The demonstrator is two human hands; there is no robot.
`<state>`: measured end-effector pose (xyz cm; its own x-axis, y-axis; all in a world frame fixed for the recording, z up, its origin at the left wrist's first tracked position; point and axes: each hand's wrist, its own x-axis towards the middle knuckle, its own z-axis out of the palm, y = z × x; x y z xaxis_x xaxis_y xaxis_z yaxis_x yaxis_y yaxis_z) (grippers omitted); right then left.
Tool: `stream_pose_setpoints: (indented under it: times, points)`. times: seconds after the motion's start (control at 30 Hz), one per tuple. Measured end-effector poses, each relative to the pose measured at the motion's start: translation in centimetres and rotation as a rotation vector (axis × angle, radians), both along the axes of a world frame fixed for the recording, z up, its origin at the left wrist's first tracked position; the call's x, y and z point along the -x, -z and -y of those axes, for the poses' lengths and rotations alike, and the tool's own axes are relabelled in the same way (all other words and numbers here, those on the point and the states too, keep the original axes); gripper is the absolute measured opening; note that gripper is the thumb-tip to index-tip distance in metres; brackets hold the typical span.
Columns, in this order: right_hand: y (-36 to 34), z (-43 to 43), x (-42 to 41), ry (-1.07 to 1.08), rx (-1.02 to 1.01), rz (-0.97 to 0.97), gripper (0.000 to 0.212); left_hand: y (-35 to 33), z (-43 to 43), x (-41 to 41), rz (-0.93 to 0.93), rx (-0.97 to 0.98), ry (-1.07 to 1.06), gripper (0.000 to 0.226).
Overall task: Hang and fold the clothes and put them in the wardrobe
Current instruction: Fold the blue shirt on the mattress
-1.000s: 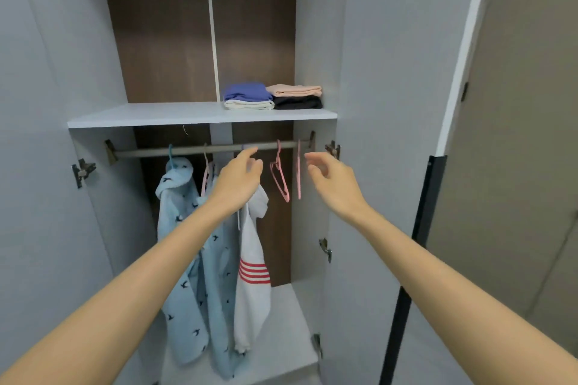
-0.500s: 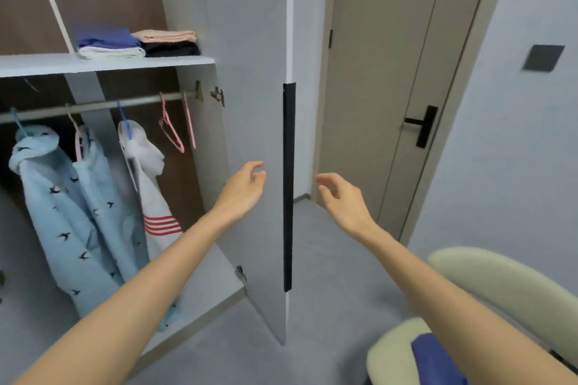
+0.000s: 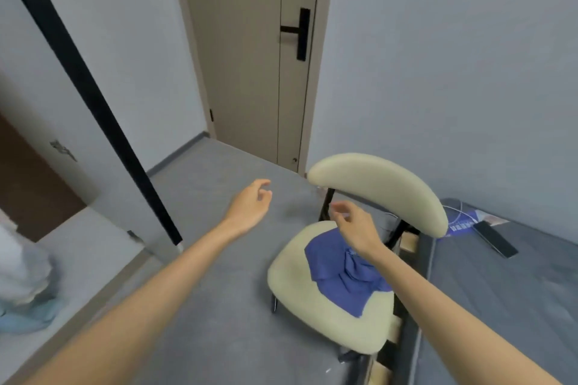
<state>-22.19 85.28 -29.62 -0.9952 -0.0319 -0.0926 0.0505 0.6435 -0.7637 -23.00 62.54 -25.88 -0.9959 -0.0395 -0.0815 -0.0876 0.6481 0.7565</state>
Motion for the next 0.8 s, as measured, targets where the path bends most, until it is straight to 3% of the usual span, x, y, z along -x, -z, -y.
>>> stream_pose_setpoints:
  times: [0.23, 0.5, 0.6, 0.8]
  points:
    - [10.3, -9.1, 2.4, 0.046, -0.104, 0.197, 0.029, 11.7, -9.1, 3.7, 0.151, 0.047, 0.102, 0.036]
    - [22.6, -12.4, 4.2, 0.026, -0.162, 0.276, 0.03, 27.1, -14.4, 4.4, 0.271, 0.051, 0.169, 0.041]
    - [28.0, -13.2, 4.7, 0.002, -0.226, 0.252, 0.029, 33.2, -15.8, 4.8, 0.253, 0.082, 0.208, 0.046]
    - [38.0, -14.9, 6.2, -0.05, -0.344, 0.23, 0.05, 43.2, -18.5, 6.5, 0.107, 0.251, 0.269, 0.062]
